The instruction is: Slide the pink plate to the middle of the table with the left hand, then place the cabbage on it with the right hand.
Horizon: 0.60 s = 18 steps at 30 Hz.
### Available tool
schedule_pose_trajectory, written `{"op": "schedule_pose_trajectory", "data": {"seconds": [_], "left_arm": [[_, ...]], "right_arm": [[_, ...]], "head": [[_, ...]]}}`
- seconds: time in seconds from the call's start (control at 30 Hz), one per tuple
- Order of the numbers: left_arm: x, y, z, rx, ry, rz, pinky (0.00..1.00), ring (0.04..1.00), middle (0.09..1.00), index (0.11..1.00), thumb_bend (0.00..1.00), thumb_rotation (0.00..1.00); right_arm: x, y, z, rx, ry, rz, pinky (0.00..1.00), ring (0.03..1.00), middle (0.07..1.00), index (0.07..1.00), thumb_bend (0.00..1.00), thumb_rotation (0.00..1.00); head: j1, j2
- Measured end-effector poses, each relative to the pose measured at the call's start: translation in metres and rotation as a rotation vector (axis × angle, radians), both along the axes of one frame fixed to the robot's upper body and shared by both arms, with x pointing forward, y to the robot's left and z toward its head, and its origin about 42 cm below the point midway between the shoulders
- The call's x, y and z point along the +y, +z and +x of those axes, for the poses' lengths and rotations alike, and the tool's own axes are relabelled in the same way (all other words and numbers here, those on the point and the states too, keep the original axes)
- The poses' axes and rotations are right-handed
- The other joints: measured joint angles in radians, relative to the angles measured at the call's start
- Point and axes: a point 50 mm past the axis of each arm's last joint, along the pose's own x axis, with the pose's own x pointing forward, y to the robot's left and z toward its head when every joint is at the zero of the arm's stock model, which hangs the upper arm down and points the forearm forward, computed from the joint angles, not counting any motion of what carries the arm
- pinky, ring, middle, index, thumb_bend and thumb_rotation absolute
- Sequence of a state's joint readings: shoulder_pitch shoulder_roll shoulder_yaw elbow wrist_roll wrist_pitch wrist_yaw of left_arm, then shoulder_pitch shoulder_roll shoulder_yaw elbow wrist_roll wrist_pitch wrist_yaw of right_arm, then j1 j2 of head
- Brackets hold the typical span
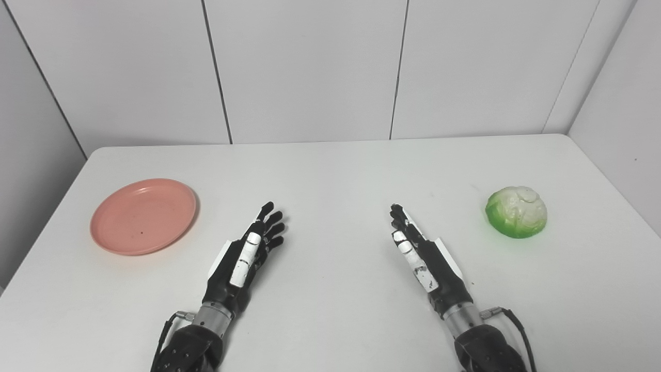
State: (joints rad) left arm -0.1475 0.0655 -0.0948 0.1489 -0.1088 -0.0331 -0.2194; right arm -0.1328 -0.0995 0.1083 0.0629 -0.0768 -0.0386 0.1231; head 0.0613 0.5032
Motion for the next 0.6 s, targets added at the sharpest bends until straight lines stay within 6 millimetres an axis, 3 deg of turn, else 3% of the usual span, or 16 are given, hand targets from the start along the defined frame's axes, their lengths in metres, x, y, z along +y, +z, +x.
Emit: {"op": "schedule_pose_trajectory", "data": {"seconds": [0.2, 0.37, 0.6], "left_arm": [[-0.011, 0.001, 0.004, -0.006, 0.006, 0.017, 0.93, 0.95, 0.966, 0.96, 0.62, 0.99], [-0.024, 0.0, 0.008, -0.002, 0.016, 0.019, 0.94, 0.955, 0.97, 0.966, 0.59, 1.0], [-0.042, -0.001, 0.013, -0.019, -0.01, 0.038, 0.93, 0.951, 0.964, 0.959, 0.6, 1.0]], "right_arm": [[-0.009, 0.0, -0.001, -0.006, 0.016, -0.022, 1.0, 0.982, 0.979, 0.969, 0.32, 1.0], [-0.023, -0.002, 0.002, -0.003, -0.004, -0.017, 1.0, 0.986, 0.982, 0.975, 0.29, 1.0], [-0.025, -0.001, 0.003, -0.023, 0.02, 0.009, 1.0, 0.987, 0.986, 0.981, 0.26, 1.0]], "head": [[0.169, -0.063], [0.207, -0.08], [0.239, -0.095]]}}
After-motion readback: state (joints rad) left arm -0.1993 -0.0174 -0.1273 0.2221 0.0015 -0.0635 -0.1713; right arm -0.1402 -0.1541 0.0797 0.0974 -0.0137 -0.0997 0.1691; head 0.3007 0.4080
